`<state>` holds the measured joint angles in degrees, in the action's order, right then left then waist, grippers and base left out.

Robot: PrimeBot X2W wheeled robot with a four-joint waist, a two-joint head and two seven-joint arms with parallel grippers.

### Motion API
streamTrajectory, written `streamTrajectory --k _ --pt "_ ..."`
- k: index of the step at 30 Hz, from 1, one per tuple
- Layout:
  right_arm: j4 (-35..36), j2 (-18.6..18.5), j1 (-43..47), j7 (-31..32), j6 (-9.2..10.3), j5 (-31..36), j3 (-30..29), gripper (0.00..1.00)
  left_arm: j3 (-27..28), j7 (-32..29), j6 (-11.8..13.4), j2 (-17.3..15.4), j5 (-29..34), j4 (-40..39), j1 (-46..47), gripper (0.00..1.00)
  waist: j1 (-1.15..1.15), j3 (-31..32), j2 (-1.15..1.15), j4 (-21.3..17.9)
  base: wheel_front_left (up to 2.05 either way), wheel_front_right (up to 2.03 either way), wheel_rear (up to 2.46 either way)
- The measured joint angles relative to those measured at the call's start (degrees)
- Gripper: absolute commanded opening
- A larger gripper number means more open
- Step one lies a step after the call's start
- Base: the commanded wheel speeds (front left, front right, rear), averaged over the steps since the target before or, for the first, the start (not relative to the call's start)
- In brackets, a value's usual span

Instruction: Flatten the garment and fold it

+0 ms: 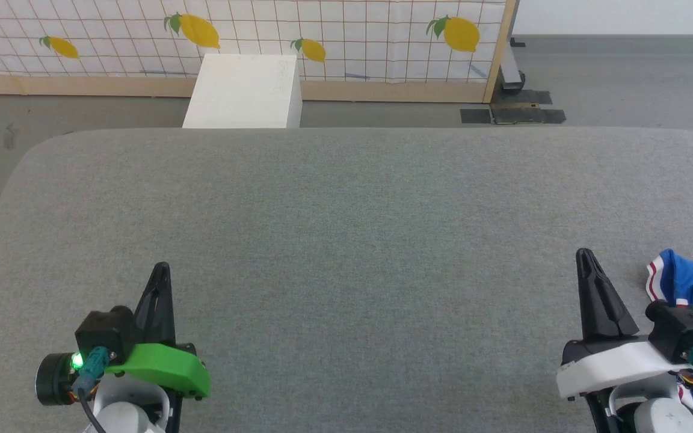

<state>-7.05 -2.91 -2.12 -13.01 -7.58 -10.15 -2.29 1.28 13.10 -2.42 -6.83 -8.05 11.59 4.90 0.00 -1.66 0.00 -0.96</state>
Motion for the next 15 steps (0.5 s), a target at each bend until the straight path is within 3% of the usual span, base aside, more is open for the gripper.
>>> streamTrajectory --k 15 --pt "0.9 0.0 0.0 1.7 0.0 1.2 0.3 0.0 -0.1 -1.9 0.3 0.7 0.7 -1.5 -0.3 0.0 0.0 0.2 0.0 0.1 0.0 0.0 0.0"
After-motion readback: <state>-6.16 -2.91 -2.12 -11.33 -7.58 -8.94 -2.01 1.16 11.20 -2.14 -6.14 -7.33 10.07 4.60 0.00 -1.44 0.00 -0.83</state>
